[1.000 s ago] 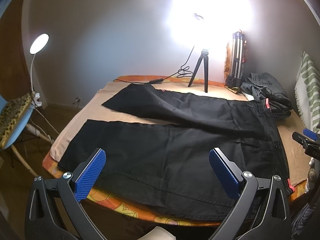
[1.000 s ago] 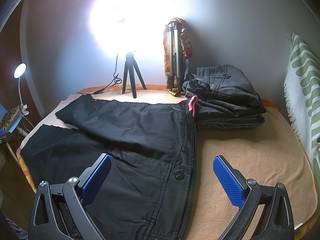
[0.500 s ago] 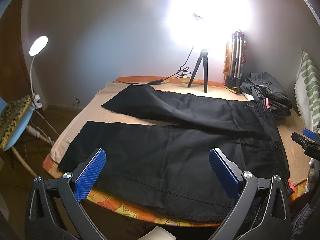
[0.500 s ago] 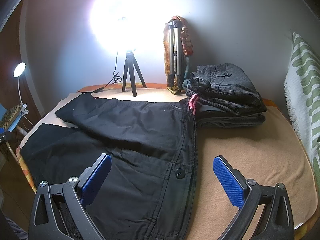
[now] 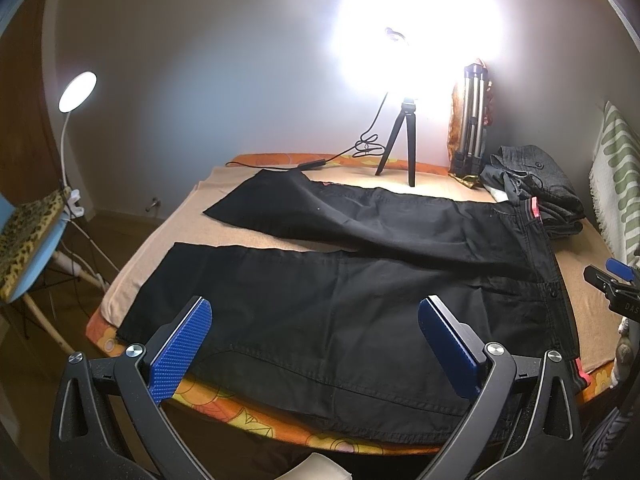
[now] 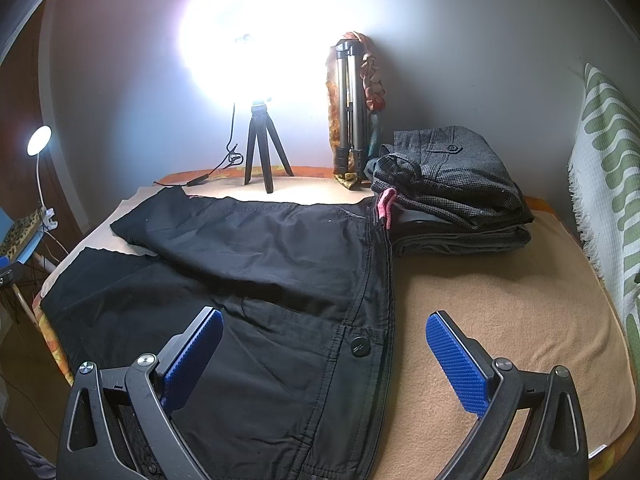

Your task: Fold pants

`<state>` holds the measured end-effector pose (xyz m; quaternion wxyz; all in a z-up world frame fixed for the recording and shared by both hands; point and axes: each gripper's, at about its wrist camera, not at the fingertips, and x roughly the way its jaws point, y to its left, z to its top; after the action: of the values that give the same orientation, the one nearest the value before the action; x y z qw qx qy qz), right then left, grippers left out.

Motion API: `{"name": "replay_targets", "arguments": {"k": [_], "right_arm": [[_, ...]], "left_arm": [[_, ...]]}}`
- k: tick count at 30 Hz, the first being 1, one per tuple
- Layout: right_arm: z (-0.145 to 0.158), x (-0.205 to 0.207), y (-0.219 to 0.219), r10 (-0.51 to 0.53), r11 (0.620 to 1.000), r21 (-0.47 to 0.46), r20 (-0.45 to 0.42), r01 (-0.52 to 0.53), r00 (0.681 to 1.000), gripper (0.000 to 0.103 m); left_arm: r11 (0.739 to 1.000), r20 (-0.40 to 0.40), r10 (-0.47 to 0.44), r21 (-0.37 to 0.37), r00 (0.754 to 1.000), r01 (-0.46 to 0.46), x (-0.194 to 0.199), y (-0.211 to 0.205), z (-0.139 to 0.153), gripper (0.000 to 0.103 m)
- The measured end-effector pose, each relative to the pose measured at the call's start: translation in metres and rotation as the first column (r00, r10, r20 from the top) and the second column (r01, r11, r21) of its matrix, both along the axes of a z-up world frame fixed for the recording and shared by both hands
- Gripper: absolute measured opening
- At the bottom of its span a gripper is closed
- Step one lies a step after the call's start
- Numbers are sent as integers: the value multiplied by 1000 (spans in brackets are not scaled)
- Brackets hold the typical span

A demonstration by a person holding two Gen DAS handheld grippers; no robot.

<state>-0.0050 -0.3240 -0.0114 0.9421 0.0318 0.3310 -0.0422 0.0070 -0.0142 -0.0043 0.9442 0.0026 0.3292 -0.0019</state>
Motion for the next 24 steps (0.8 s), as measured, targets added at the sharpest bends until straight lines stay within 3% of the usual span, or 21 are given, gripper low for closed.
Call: {"name": "replay_targets", "arguments": {"k": [16, 24], "right_arm": [[-1, 2, -1, -7, 1000, 2, -4, 7, 1000, 103], [1, 17, 4, 49, 999, -4, -3, -49, 999, 103]], "left_arm": [[1000, -39, 23, -17, 999, -23, 16, 5, -9, 103], [1000, -74, 15, -25, 997, -16, 31, -1, -22, 102]]}}
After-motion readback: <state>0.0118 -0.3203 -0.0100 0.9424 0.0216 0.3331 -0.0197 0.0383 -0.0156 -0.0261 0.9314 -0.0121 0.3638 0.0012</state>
